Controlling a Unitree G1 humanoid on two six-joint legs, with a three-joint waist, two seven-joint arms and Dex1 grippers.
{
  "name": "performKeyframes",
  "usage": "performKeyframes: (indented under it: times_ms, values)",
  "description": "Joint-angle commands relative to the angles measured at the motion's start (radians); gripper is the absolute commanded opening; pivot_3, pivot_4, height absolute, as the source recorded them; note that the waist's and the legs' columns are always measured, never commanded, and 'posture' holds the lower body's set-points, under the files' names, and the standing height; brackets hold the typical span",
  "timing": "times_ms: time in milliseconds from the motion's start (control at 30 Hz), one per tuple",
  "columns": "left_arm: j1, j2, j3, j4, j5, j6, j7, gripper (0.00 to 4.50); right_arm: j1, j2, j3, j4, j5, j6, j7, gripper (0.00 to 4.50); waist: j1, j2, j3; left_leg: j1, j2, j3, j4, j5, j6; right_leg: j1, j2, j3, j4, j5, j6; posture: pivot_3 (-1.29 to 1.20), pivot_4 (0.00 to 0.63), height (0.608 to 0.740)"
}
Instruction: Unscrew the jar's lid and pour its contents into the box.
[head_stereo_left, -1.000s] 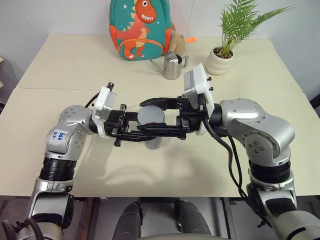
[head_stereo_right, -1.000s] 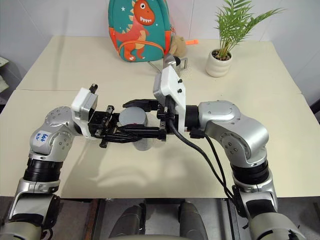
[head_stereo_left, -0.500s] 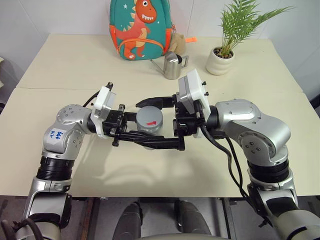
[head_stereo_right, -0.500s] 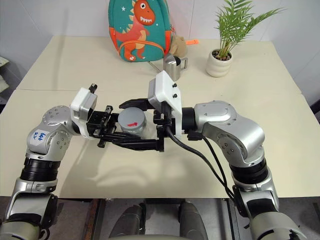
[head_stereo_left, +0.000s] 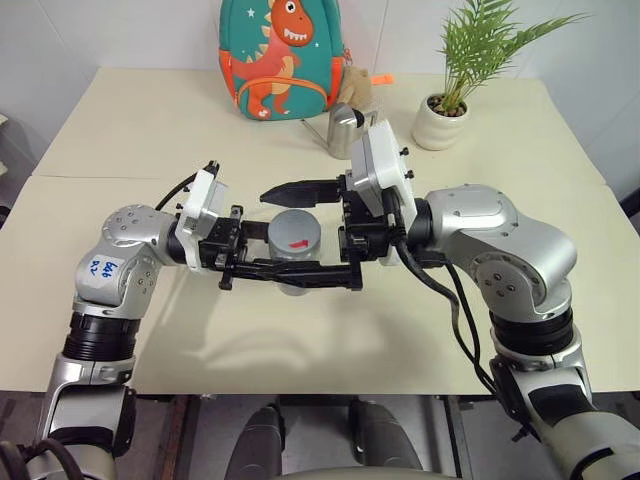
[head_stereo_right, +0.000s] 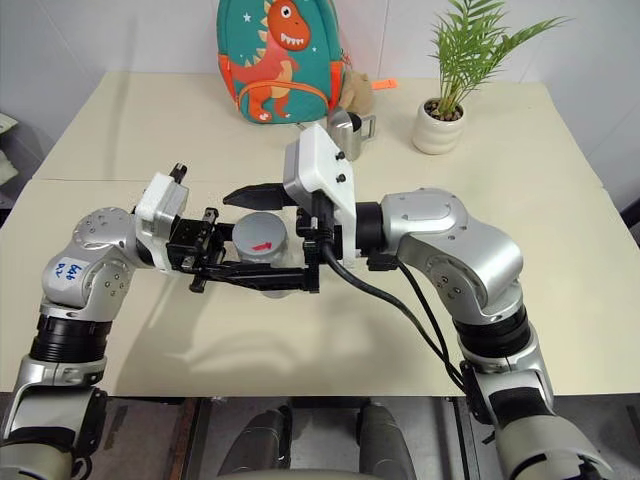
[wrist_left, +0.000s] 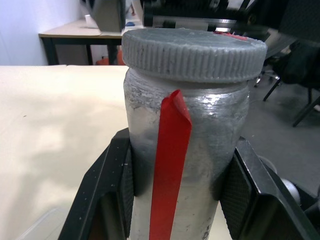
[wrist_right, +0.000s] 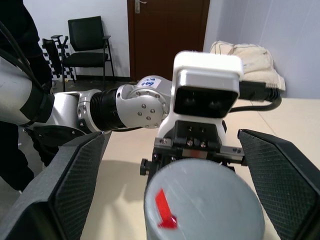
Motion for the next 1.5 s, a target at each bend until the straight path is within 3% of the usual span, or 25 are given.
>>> performKeyframes:
  times_ms: [33,700,1500]
  values:
    - [-0.024,-0.006,0.01,-0.008,0.008,-0.033,0.003,1.85,-0.018,-0.005,-0.014,-0.002,-0.006,-0.014,-0.016,4.48,0.0,0.0,0.0,0.0,0.0,0.0,0.0,0.0,0.0,0.0,0.0,0.0,0.0,0.0,0.0,0.0,0.15,0.74]
    - [-0.035,-0.025,-0.007,0.011,0.02,-0.056,-0.01,1.85,-0.049,0.053,0.027,0.076,-0.093,-0.023,-0.091,4.48,-0.001,0.0,0.0,0.0,0.0,0.0,0.0,0.0,0.0,0.0,0.0,0.0,0.001,0.0,0.0,0.0,0.15,0.74]
    - [-0.001,0.003,0.027,-0.008,0.001,-0.034,0.025,1.85,0.012,-0.141,-0.074,0.002,-0.067,0.039,-0.117,4.48,0.0,0.0,0.0,0.0,0.0,0.0,0.0,0.0,0.0,0.0,0.0,0.0,0.0,0.0,0.0,0.0,0.15,0.74]
